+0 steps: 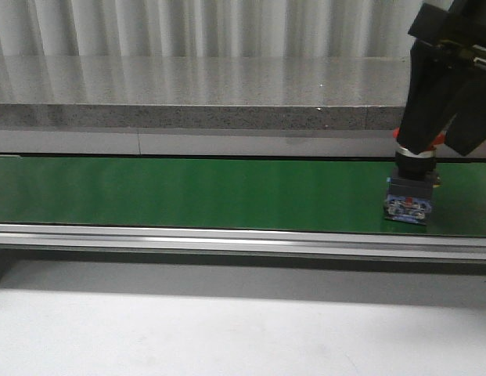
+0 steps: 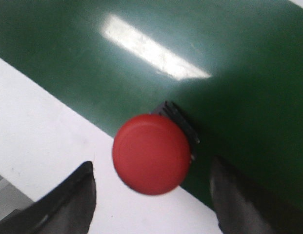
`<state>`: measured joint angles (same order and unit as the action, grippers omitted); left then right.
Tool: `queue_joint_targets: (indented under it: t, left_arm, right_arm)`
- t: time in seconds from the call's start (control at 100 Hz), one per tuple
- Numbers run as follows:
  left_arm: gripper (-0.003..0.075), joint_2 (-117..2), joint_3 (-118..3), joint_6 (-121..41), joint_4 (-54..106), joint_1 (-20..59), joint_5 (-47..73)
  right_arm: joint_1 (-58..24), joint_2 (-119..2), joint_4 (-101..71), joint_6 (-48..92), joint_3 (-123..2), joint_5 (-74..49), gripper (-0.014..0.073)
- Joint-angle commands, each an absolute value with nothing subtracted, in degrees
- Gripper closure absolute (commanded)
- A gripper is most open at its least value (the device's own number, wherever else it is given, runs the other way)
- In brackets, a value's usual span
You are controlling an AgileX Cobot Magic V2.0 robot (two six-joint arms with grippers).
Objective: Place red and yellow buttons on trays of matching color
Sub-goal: 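Grasp the red button off the conveyor with the right gripper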
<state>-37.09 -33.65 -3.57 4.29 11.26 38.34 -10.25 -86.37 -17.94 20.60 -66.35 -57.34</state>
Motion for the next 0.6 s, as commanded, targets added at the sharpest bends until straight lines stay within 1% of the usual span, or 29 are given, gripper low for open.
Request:
queue_joint_targets:
  t: [0.0,0.09,0.14,0.26,0.33,0.39,0.52,0.59]
  left_arm:
    - [0.0741,-37.1,-35.2,-3.6,4.7,11.8,34.4]
    - [0.0741,-37.1,-35.2,-3.6,4.7,11.8,34.4]
    - [0.0741,-37.1,-35.2,-3.6,4.7,11.8,34.4]
    - [0.0741,-37.1,-35.2,-3.6,4.7,11.8,34.4]
    - [0.0741,-37.1,-35.2,-3.6,4.7,11.8,34.4]
    - [0.0741,-37.1,-35.2,-3.6,4.7,11.8,34.4]
    - [0.0741,-37.1,-35.2,-3.6,4.7,11.8,34.4]
    - [0.0741,-37.1,-35.2,-3.6,4.7,11.8,34.4]
  right_arm:
    - [-10.4,-85.0,-19.5,22.9,-68.2,-54.1,0.0107]
    - [-10.4,-85.2,-19.5,23.7,-68.2,-53.0,0.0151]
    - [-10.4,-85.3,-19.5,24.4,-68.2,-53.1,0.0203]
    - [-10.4,-85.3,-19.5,25.2,-68.2,-54.1,0.0373]
    - [-10.4,-85.2,-19.5,25.2,-68.2,-53.9,0.0432]
    - [-10.4,-84.9,-19.5,25.2,-68.2,-53.4,0.0453]
    - [-9.2,-82.8,-19.5,25.1,-68.6,-51.8,0.0453]
    - [-7.2,-81.0,-19.5,24.5,-69.5,-50.8,0.0453]
